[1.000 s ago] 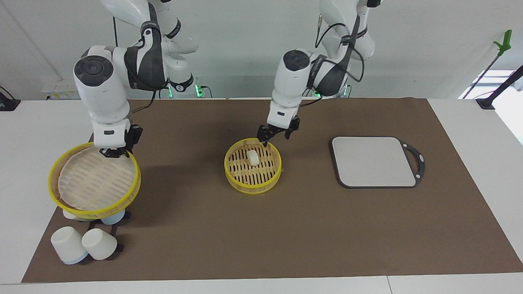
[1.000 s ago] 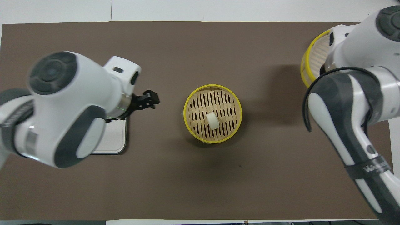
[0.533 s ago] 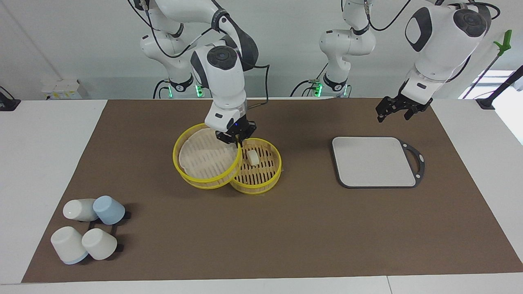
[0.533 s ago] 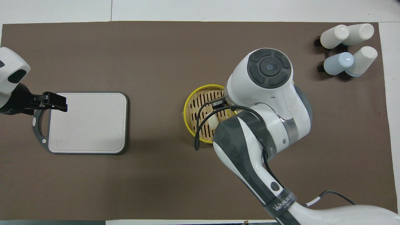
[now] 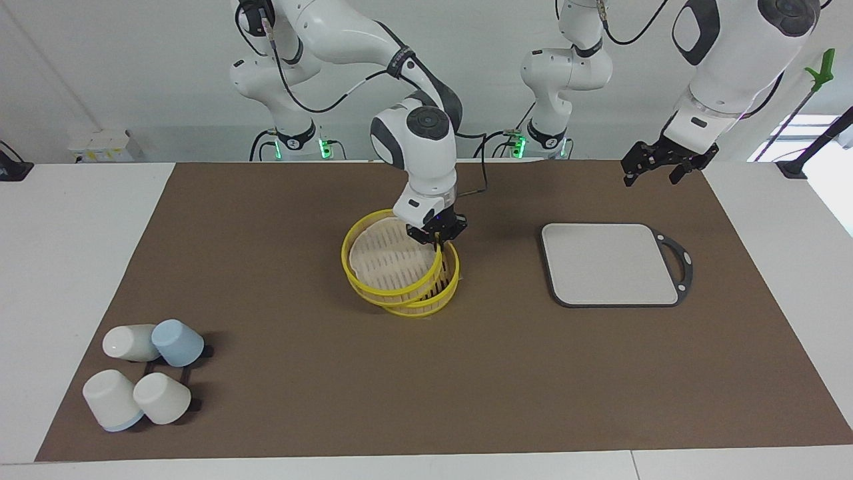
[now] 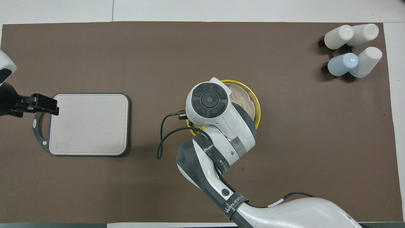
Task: Place bun in steamer
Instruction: 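Lower the yellow lid onto the steamer with the right gripper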
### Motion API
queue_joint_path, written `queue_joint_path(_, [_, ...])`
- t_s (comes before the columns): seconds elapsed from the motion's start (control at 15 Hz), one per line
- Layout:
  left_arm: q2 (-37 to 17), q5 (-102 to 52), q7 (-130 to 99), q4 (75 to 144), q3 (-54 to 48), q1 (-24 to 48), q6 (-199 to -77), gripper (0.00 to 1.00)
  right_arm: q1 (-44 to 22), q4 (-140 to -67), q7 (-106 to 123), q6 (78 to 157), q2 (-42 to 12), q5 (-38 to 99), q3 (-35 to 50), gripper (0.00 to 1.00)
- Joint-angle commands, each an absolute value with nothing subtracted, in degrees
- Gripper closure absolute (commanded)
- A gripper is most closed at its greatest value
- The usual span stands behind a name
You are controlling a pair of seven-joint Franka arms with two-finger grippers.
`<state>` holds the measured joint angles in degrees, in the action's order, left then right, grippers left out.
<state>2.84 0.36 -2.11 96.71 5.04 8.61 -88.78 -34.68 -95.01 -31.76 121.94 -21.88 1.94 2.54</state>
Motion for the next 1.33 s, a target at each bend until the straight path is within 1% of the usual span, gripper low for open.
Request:
queue_joint_path(0.0, [2.0,1.3,-1.1,95.2,4.6,8.1,-86.8,0.00,-36.1,-95.1,-34.7,123.6,-22.3,1.9,2.3,1.00])
queue_joint_path(0.53, [2.7,0.8,-1.1,95.4,4.5,7.9,-87.1,0.00,-36.4,-95.0,-35.0,129.4,-24.8,2.0,2.3,1.00])
queue_joint_path(0.87, [2.8,-0.2,-1.1,95.9,4.6,7.8,-87.8,0.00,-38.6,-95.1,-38.6,132.8,-26.9,1.9,2.3,1.00])
queue_joint_path(1.27, [3.2,-1.0,-1.1,96.2,4.6,7.8,-87.8,0.00,-37.5,-95.3,-38.5,131.6,-27.0,1.9,2.3,1.00])
